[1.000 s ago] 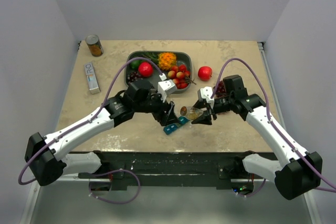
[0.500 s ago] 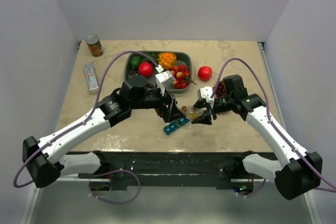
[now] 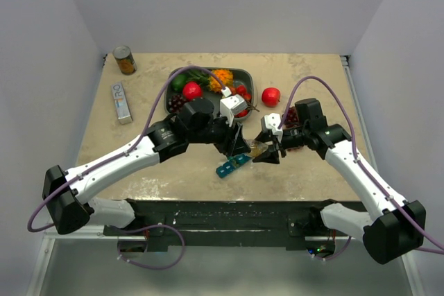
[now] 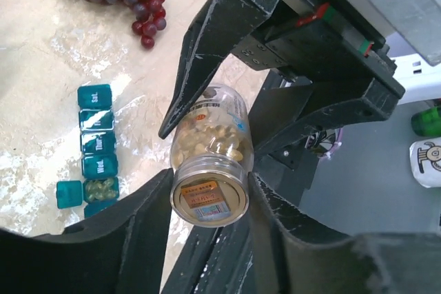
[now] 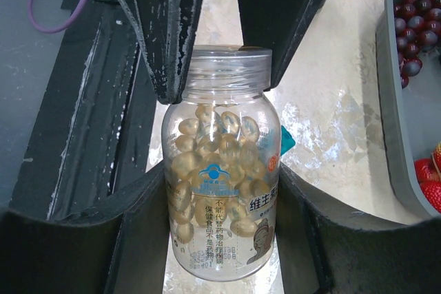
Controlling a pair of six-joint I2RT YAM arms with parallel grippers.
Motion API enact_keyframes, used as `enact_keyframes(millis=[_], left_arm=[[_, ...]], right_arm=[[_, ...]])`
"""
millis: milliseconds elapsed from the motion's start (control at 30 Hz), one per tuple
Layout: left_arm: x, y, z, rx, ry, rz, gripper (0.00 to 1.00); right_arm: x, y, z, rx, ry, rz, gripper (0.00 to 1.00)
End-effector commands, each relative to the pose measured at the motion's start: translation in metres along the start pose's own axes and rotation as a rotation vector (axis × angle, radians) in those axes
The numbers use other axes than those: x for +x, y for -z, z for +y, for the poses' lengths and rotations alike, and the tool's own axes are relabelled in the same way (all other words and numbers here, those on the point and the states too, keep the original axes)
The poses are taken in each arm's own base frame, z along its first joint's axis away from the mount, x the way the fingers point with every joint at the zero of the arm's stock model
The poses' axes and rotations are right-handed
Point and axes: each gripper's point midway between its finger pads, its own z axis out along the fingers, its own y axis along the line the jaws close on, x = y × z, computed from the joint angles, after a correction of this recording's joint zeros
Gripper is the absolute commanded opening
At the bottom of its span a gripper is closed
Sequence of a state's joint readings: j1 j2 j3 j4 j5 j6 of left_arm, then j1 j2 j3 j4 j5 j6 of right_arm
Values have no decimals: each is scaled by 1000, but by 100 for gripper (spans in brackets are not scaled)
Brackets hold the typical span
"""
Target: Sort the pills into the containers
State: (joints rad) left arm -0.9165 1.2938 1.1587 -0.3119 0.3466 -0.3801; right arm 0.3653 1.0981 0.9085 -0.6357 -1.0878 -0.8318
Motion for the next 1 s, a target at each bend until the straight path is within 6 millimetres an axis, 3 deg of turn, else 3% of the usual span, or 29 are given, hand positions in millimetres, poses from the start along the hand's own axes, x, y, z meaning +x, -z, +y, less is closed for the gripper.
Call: enact_keyframes(millis=[0,133,267,433,533,667,833,867,967], left_arm=[[-13,3,-6,17,-57,-16,41],[4,3,-13,131,-257,27,36],[32,-3,6,152,-486,93,34],[26,-11,16,171,-762,59,40],[9,-11,18,137,-874,-41,54],[-10,-5,16,92,-878,-137,79],[-19,13,3,93,-775,-220,88],[-17,17,0,102,-761,-225,99],[-20,36,-14,121,-685,-299,99]], right_arm=[[-15,3,-2,11,51,-30,0],[-15,2,-1,3,49,-35,0],[-17,3,1,-3,52,-41,0],[-16,3,1,-4,54,-41,0],[-16,3,1,-2,53,-39,0],[-16,3,1,-2,57,-38,0],[-16,3,1,1,57,-36,0],[-16,4,1,2,57,-34,0],[-16,3,0,4,60,-33,0]])
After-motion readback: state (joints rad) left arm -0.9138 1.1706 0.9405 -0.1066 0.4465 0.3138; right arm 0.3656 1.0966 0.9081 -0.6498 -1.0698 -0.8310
